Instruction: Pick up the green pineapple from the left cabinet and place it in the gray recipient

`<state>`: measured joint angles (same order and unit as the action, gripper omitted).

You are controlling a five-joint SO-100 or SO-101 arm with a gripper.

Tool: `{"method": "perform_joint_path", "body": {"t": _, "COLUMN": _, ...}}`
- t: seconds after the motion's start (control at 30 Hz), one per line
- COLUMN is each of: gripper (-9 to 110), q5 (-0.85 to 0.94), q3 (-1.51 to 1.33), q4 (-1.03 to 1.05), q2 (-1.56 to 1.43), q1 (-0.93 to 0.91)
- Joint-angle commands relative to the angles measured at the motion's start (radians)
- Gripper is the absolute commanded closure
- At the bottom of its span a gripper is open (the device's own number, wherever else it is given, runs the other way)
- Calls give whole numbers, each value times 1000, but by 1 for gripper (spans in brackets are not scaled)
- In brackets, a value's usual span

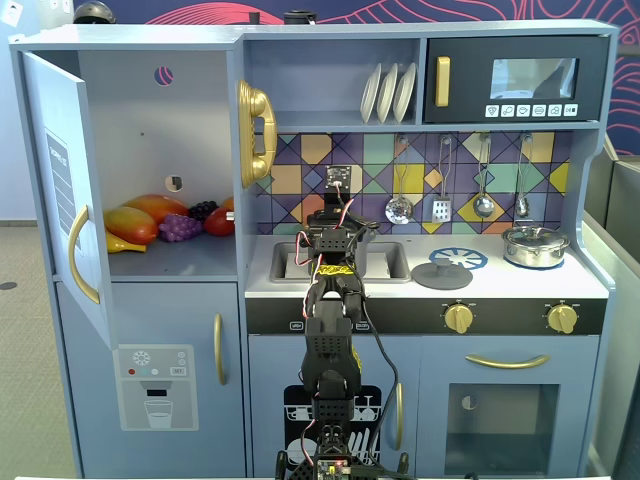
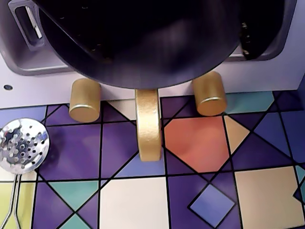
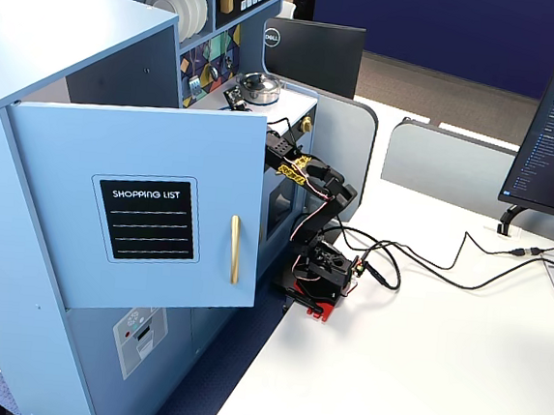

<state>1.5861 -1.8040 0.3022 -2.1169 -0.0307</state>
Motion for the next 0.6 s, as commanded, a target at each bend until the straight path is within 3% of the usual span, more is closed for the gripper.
{"method": "perform_joint_path", "body": {"t": 0.0, "gripper": 78, "q5": 2, "q3": 74, "q4": 83, "q2": -161, "q1": -5}}
{"method": "perform_joint_path", "body": {"t": 0.17, "gripper": 102, "q5": 11, "q3": -38, "q4": 577, "q2": -543, "q1": 26}}
{"method": "perform_joint_path", "body": {"t": 0.33, "gripper": 102, "q5": -32, "q3": -302, "q4": 992, "q2": -896, "q1": 55}}
{"method": "perform_joint_path", "body": {"t": 0.43, "gripper": 102, "q5": -98, "q3": -511, "q4": 1060, "q2": -968, "q1": 32}}
{"method": "perform_joint_path", "body": {"t": 0.57, "gripper": 102, "q5": 32, "q3": -839, "q4": 905, "q2": -916, "q1": 11}}
